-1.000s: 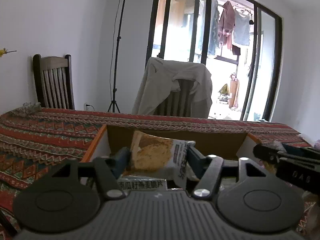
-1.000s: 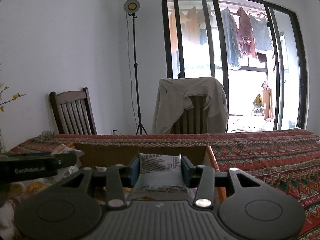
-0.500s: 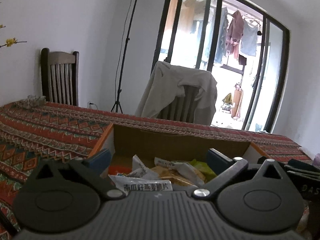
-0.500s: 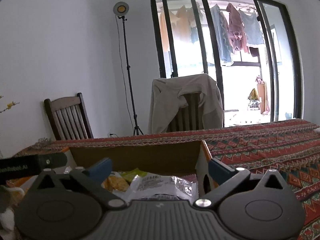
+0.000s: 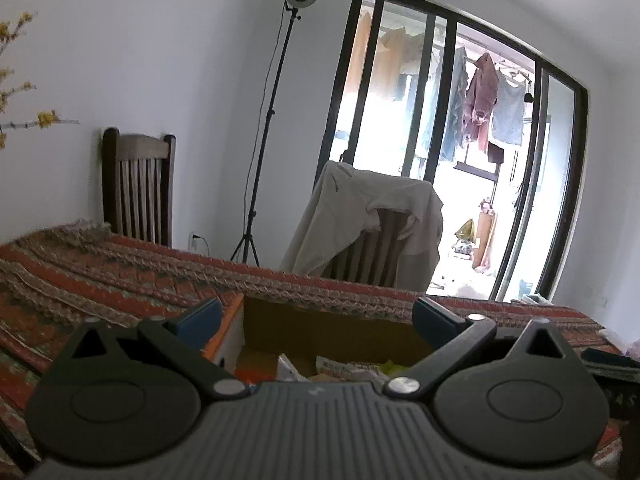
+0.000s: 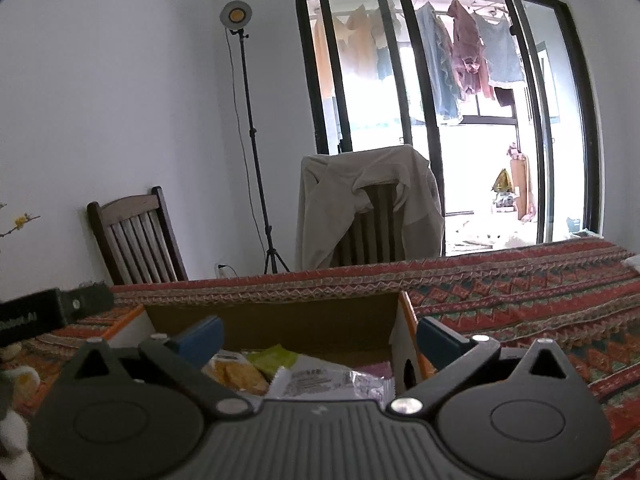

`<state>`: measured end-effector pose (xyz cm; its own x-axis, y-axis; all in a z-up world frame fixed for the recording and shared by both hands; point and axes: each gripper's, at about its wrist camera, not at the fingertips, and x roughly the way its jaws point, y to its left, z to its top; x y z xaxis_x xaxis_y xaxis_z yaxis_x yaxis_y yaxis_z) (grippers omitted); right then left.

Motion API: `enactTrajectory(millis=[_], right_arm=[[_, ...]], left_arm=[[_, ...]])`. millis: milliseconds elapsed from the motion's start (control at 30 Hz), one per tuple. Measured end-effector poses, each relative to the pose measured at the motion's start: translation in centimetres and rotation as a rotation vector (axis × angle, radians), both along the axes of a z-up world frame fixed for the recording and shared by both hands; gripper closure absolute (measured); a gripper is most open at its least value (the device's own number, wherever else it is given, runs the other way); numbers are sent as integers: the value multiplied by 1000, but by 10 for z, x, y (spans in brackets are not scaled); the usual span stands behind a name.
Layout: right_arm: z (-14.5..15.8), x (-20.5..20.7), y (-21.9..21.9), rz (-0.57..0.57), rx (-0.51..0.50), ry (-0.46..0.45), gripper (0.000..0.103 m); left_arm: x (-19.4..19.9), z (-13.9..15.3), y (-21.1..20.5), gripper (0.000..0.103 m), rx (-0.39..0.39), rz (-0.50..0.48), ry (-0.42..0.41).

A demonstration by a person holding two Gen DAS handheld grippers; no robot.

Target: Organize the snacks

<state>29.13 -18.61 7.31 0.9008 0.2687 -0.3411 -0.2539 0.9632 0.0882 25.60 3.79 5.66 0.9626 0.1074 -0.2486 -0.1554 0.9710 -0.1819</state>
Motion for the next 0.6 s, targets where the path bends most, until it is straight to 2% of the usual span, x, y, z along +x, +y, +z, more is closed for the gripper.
enactTrajectory(millis=[167, 400, 600], right_arm=[[9, -28, -3, 17, -49, 12, 0], [11, -74, -11, 47, -58, 69, 0], [8, -122, -13, 76, -77, 91, 0]], left_arm=[[-29, 14, 4, 0, 31, -1, -1], [-79, 18, 8, 0, 38, -20, 40], [-124, 17, 1, 0, 82, -40, 71]])
